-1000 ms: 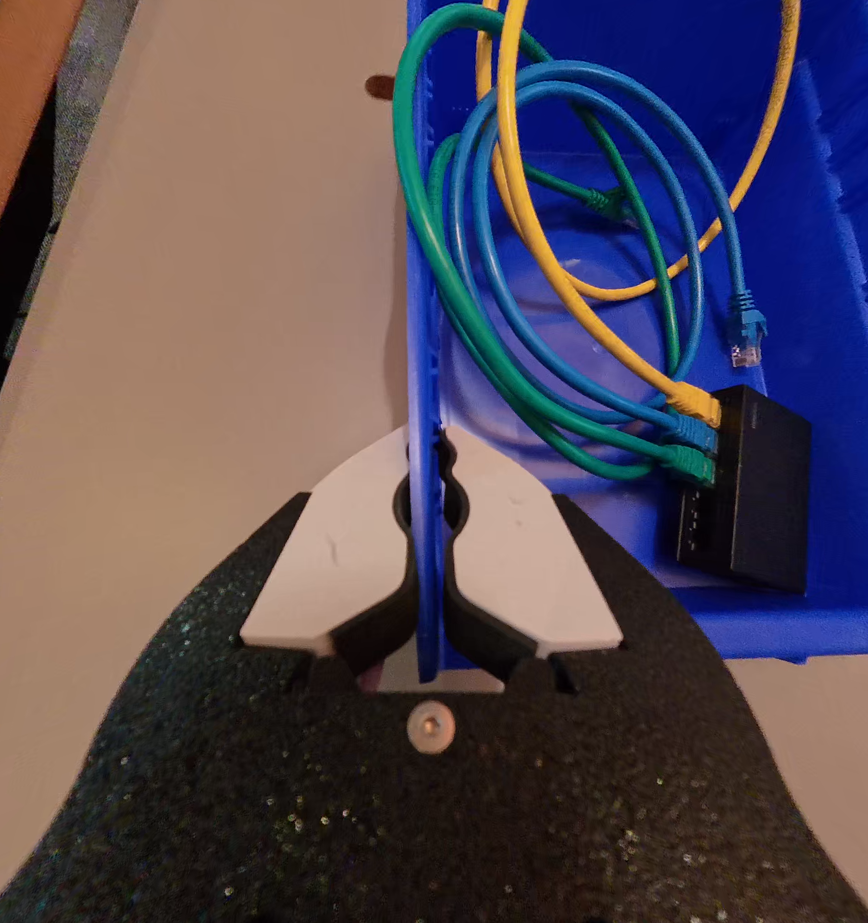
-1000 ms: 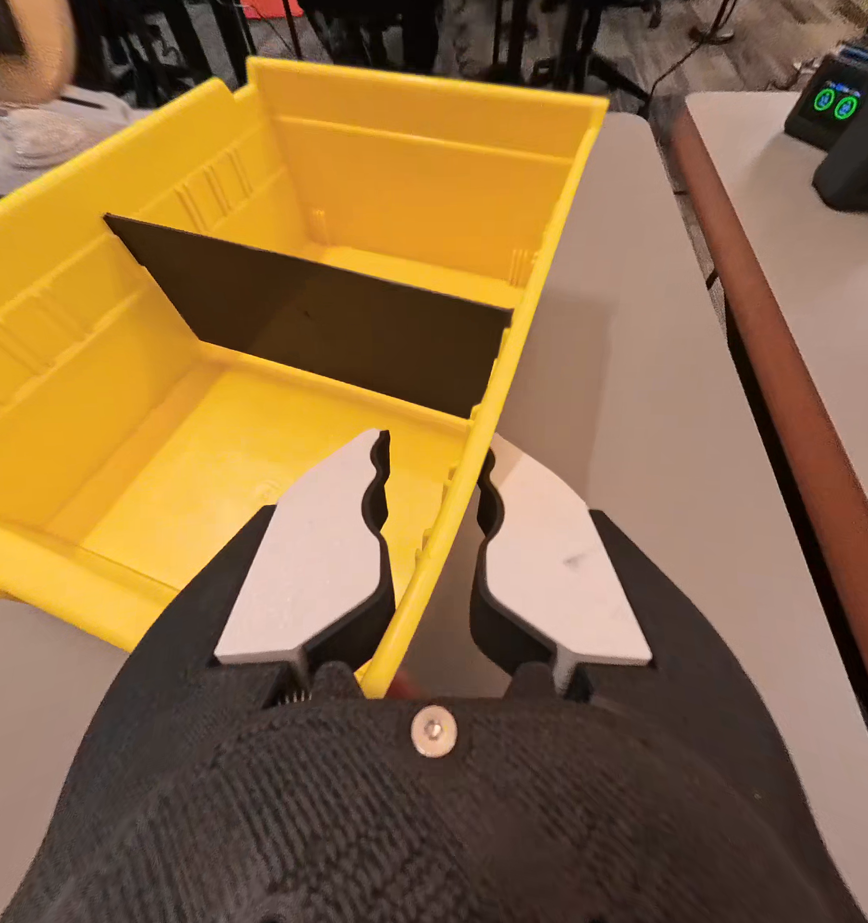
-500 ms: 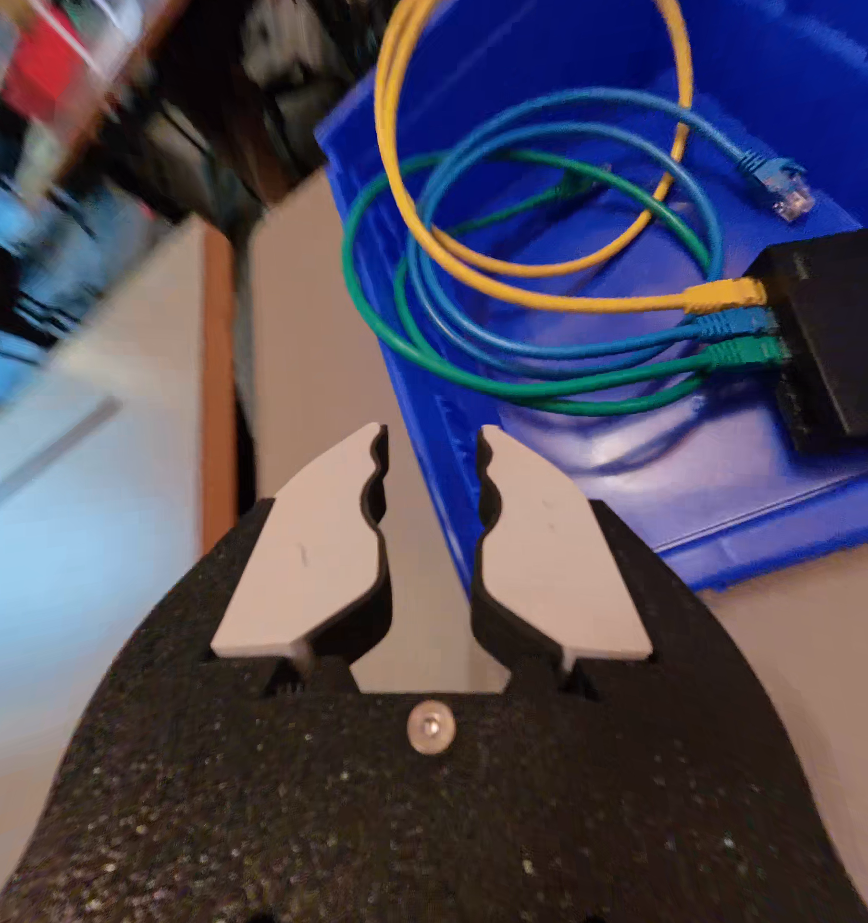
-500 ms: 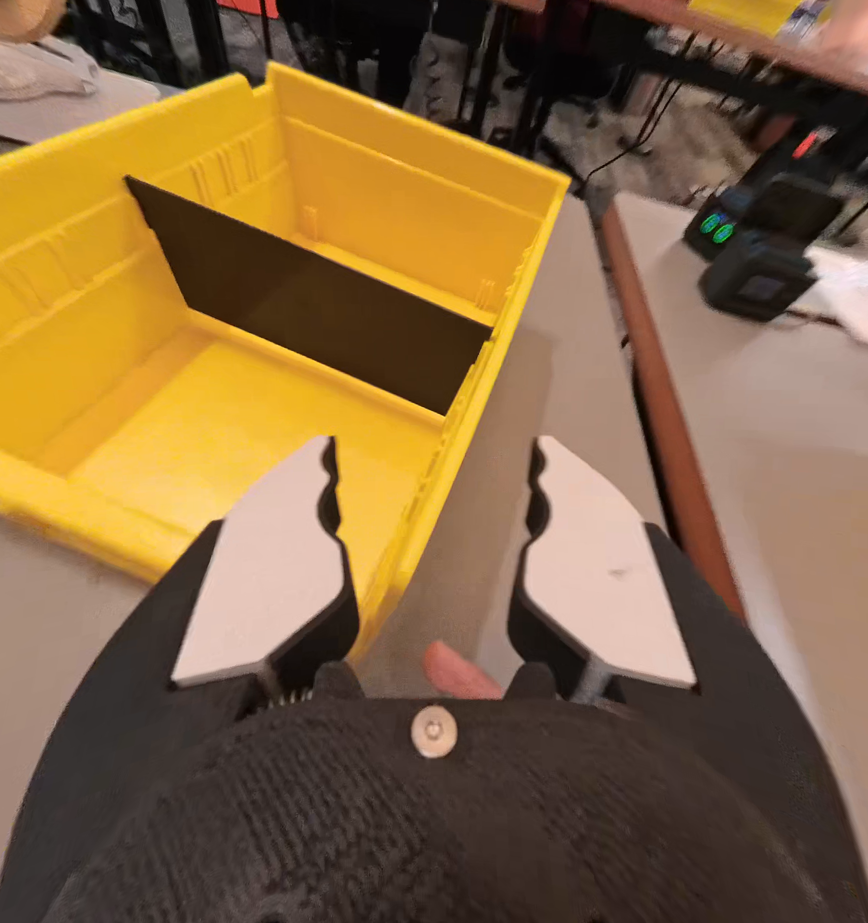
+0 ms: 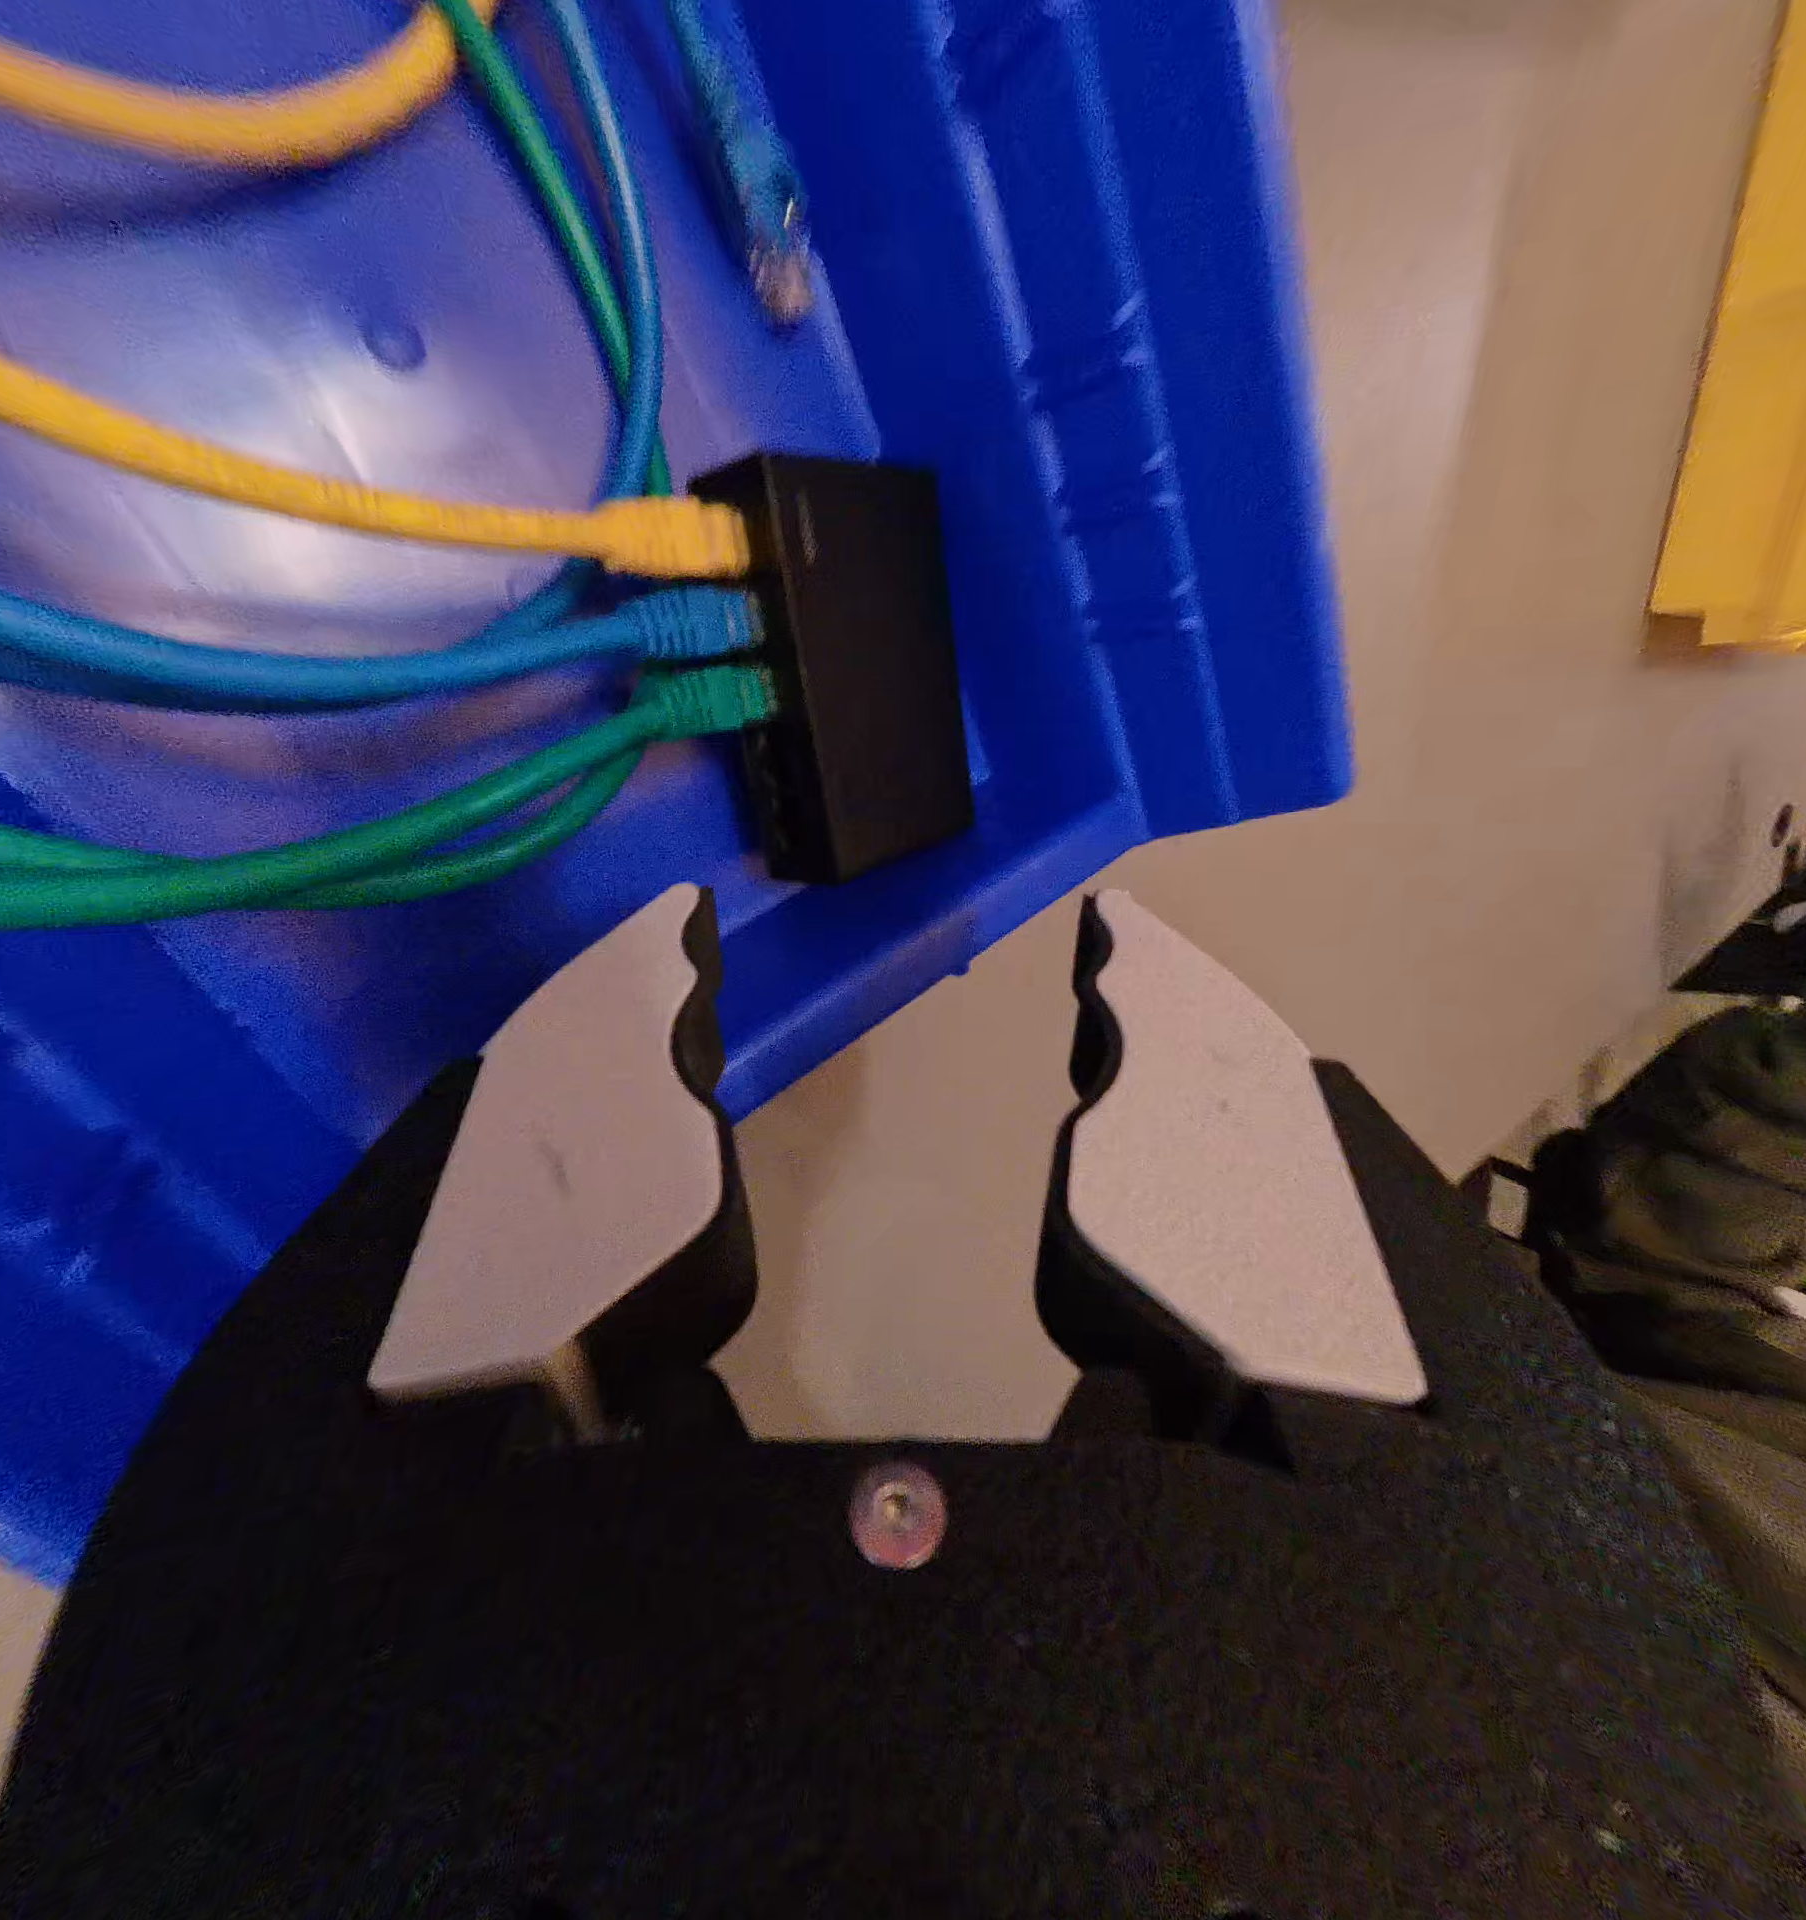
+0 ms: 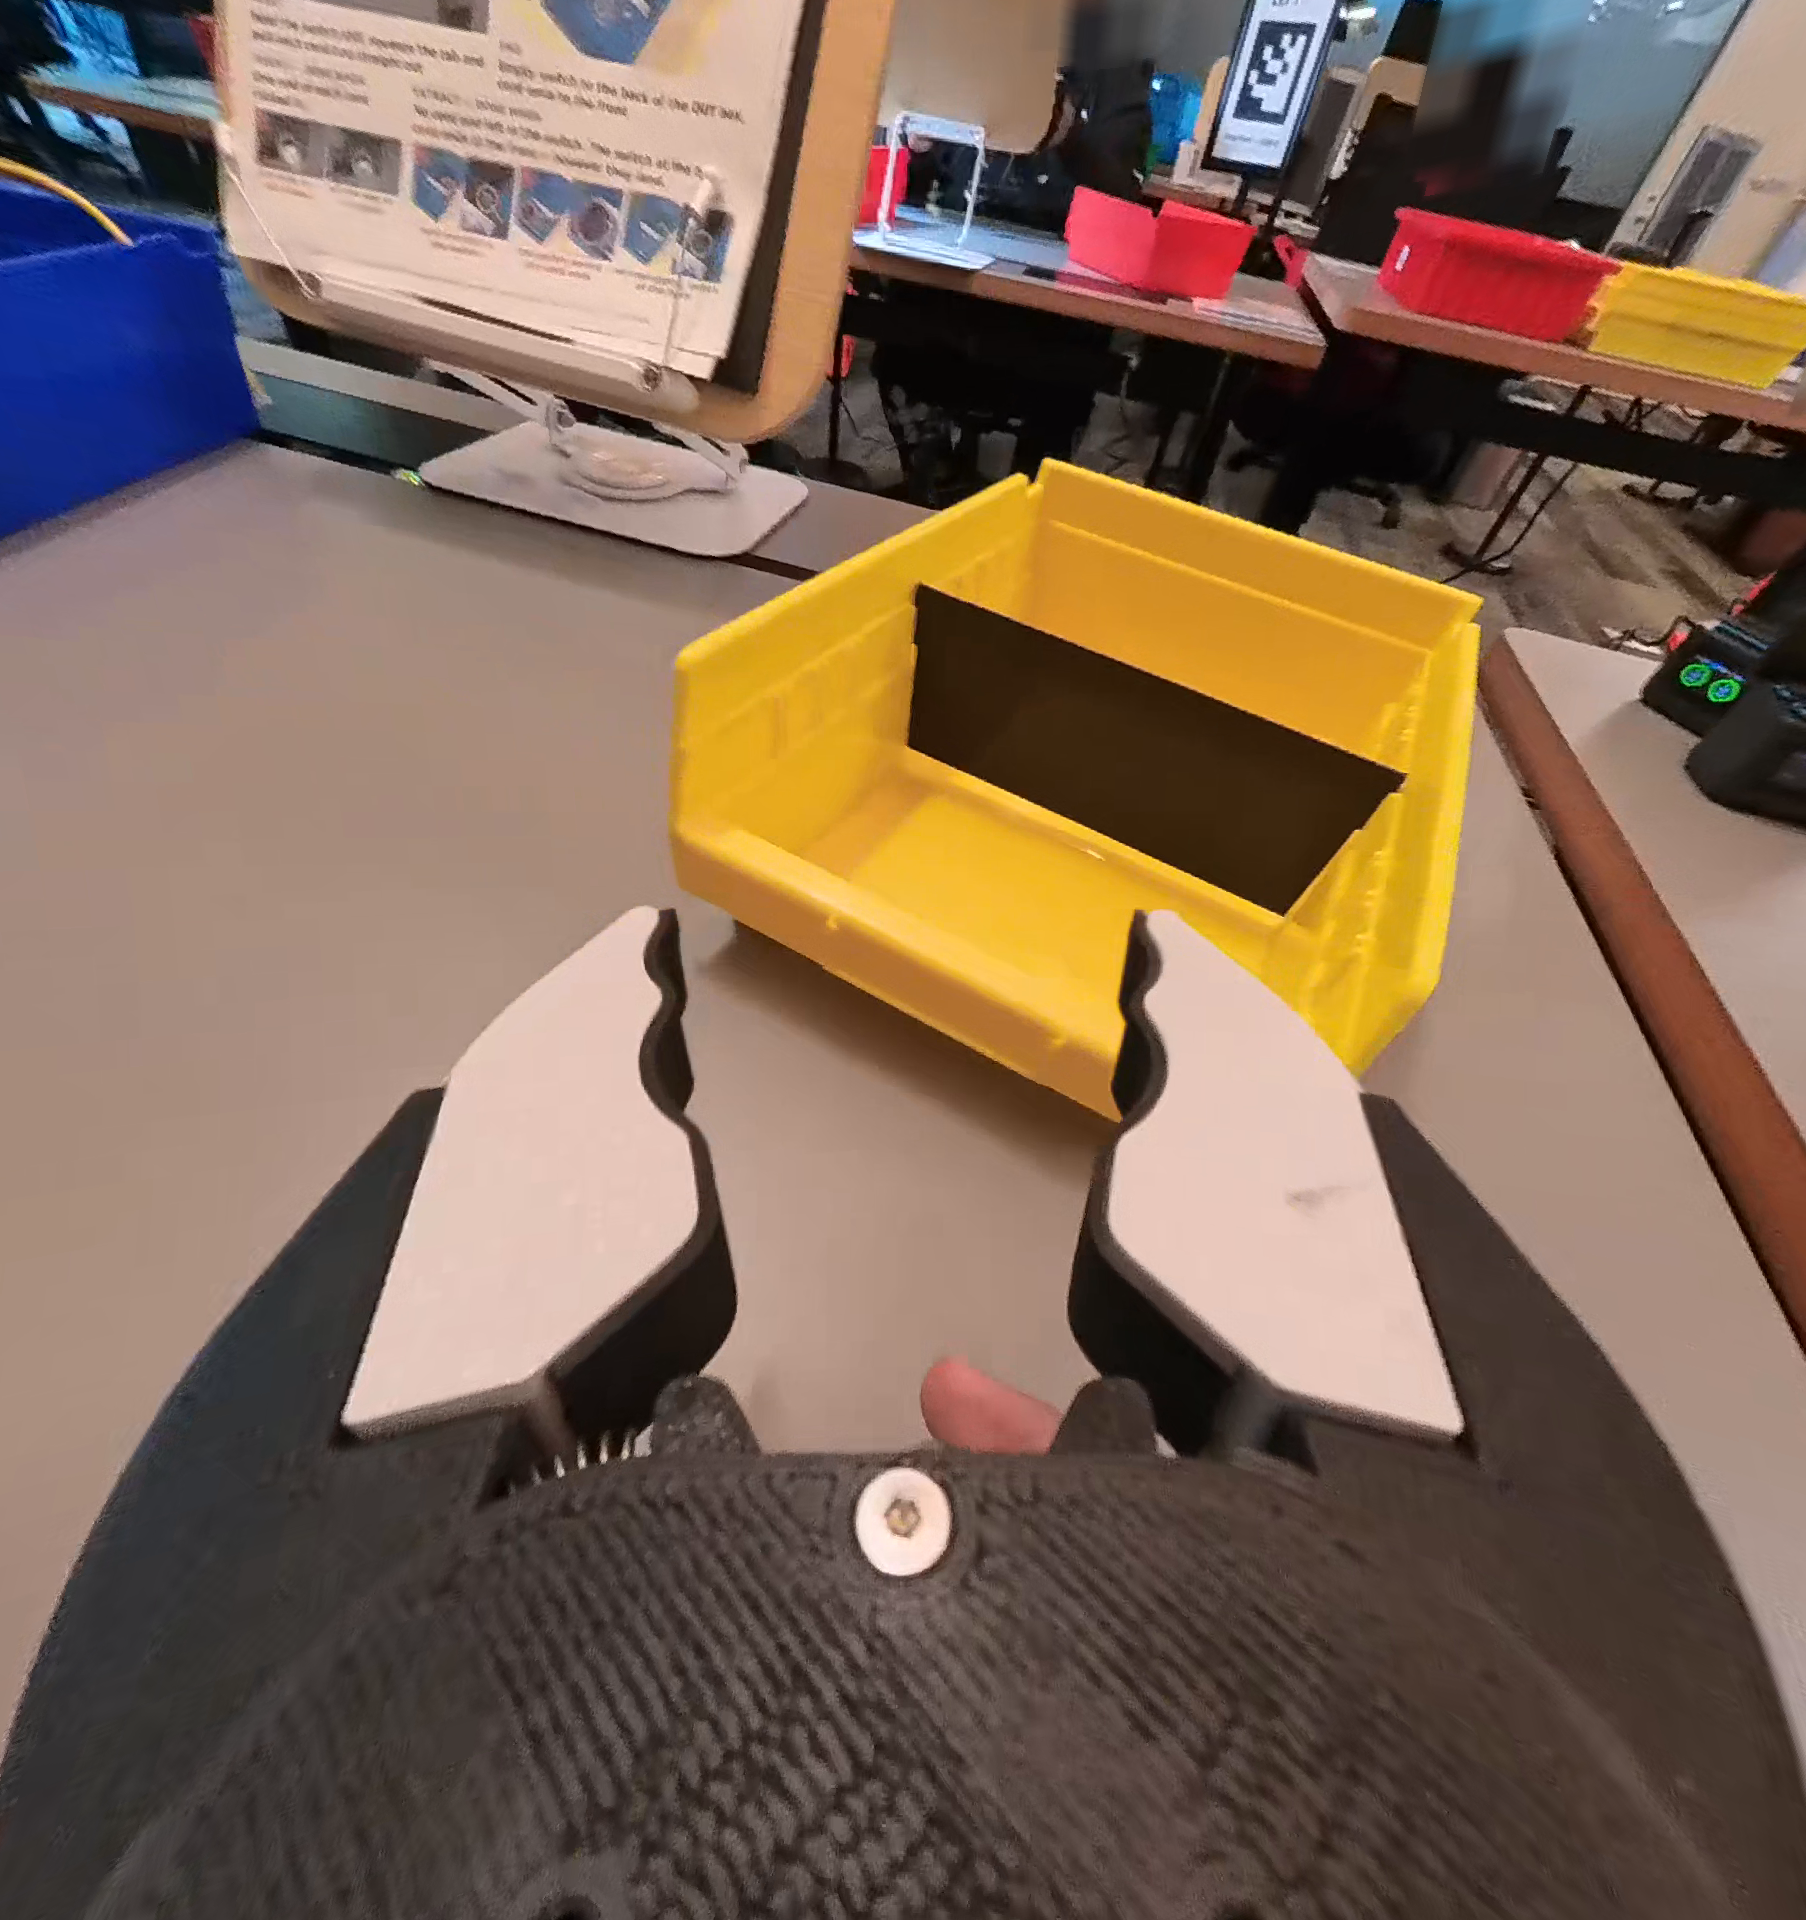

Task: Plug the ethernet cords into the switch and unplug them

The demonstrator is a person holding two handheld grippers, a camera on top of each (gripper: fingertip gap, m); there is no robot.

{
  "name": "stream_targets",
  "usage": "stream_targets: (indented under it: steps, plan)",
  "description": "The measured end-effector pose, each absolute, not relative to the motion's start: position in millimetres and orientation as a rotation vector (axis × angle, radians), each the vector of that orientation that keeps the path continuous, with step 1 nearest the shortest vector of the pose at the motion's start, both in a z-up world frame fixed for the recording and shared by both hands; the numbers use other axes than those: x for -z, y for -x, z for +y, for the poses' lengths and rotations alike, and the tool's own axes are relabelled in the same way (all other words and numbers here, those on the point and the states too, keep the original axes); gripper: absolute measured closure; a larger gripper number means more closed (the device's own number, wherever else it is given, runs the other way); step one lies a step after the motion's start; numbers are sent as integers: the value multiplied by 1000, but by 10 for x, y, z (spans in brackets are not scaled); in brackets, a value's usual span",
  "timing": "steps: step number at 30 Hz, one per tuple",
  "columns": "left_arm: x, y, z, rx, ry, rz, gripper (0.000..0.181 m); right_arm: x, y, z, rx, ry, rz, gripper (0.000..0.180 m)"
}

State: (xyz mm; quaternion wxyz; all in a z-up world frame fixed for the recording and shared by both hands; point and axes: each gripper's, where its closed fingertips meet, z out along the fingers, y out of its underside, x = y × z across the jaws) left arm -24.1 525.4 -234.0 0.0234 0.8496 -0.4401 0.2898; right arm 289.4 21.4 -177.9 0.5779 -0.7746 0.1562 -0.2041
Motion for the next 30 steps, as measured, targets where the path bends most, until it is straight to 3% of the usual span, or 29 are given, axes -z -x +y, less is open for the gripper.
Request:
stream_targets:
  steps: [5, 11, 19, 23, 30]
  plan:
    - [2617, 267, 5250, -671, -2612, -1305, 110, 1787, -2806, 242, 445, 1825, 332, 100]
    - [2696, 13, 5249, -736, -2618, -1144, 114, 1796, -2722, 297, 403, 1842, 291, 101]
    - [2835, -127, 5211, -862, -2544, -1078, 136, 1809, -2581, 395, 386, 1876, 217, 104]
    - [2613, -146, 5212, -1048, -2513, -1152, 151, 1808, -2454, 475, 404, 1909, 138, 104]
    - [1617, -34, 5166, -1358, -2503, -1498, 154, 1689, -2098, 755, 349, 1877, 40, 105]
